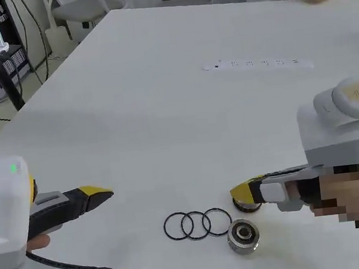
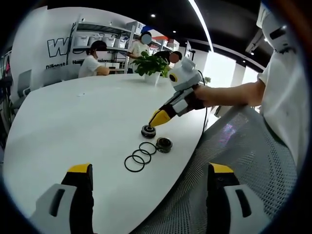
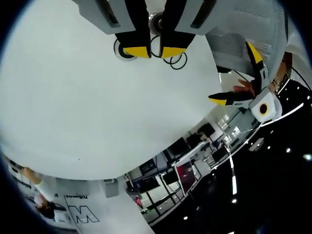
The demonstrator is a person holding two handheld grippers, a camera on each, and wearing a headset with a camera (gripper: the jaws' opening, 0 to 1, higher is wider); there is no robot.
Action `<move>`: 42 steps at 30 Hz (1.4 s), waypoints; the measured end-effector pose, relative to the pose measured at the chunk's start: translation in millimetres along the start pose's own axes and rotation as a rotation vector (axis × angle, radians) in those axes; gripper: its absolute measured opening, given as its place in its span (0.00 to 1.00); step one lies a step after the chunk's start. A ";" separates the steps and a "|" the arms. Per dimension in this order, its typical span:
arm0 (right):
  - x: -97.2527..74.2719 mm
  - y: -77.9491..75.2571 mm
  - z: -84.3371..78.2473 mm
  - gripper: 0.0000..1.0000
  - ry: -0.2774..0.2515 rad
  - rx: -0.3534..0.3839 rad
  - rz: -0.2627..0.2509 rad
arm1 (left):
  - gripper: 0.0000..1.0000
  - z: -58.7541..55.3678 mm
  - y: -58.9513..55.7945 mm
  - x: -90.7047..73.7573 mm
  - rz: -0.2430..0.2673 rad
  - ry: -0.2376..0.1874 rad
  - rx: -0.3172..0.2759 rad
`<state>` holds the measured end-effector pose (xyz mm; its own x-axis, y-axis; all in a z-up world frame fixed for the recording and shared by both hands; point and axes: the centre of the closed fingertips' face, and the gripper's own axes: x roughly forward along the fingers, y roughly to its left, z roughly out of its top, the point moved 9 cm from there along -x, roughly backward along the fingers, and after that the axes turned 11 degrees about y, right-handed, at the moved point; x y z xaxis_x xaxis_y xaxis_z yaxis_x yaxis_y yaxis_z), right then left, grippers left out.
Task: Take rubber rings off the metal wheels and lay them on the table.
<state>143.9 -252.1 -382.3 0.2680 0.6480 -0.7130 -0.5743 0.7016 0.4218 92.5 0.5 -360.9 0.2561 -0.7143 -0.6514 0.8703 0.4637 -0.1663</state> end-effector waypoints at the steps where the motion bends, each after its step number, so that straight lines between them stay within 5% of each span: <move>1: -2.0 1.3 1.7 0.04 -0.009 -0.004 0.000 | 0.96 0.0 0.0 0.0 0.000 0.002 0.001; 15: -25.7 6.5 14.3 0.05 -0.123 -0.057 -0.013 | 0.96 2.4 -0.3 -1.3 0.002 -0.005 0.014; 27: -47.1 -7.1 19.7 0.07 -0.232 -0.015 -0.023 | 0.97 8.2 -2.4 -6.1 -0.015 -0.019 0.045; 35: -54.7 -17.9 17.6 0.10 -0.252 0.023 -0.027 | 0.96 21.7 -2.3 -13.6 -0.010 -0.013 0.095; 42: -59.0 -30.0 12.4 0.11 -0.253 0.053 -0.055 | 0.98 47.6 -0.3 -26.4 0.009 -0.020 0.158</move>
<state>154.9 -307.7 -346.0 0.4867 0.6569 -0.5758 -0.5141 0.7483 0.4192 105.4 -5.7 -308.4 0.2712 -0.7211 -0.6376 0.9228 0.3830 -0.0407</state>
